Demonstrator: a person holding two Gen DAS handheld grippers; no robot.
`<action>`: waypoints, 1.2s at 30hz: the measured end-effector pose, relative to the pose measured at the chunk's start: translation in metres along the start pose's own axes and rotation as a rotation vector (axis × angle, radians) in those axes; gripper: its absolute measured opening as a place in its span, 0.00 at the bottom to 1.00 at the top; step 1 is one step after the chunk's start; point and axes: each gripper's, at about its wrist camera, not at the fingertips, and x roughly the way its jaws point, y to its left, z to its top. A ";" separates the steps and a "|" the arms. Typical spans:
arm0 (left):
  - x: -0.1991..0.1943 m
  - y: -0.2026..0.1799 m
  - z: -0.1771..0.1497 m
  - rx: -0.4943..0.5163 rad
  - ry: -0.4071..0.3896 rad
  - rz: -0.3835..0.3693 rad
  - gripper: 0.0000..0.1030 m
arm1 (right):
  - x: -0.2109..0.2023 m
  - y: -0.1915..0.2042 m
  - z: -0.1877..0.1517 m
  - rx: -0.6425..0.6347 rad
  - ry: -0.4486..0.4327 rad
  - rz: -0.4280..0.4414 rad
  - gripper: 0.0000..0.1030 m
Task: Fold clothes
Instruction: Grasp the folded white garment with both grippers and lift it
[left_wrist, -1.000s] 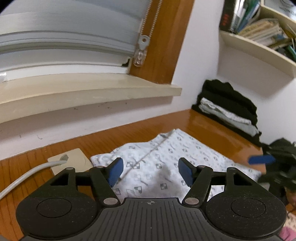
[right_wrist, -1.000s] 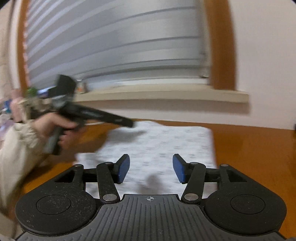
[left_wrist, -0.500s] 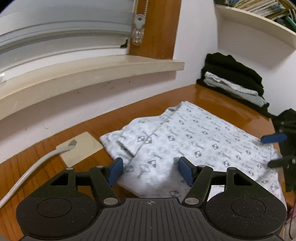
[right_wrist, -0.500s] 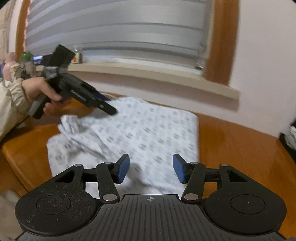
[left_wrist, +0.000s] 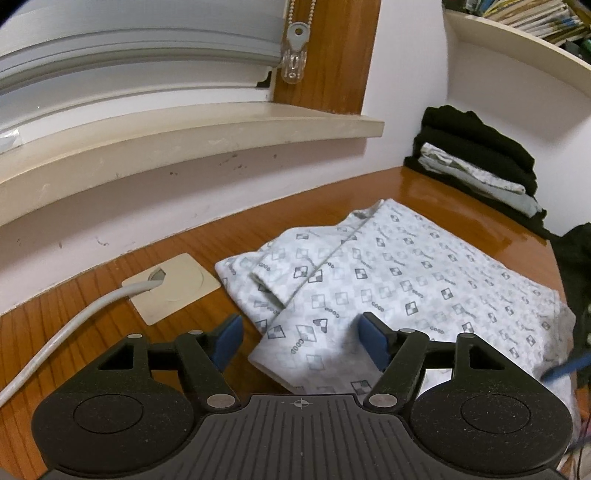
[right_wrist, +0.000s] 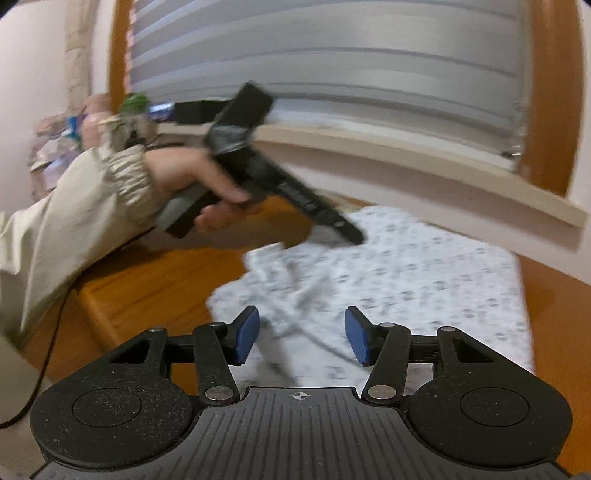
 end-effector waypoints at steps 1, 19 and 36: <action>0.000 0.000 0.000 -0.005 0.001 -0.002 0.72 | 0.002 0.004 0.000 -0.013 0.005 0.007 0.54; 0.003 0.005 -0.001 -0.041 0.011 -0.016 0.75 | 0.031 0.040 -0.004 -0.140 0.039 -0.127 0.78; -0.012 0.019 0.000 -0.206 -0.048 0.015 0.74 | 0.042 0.027 -0.004 -0.125 -0.007 -0.190 0.28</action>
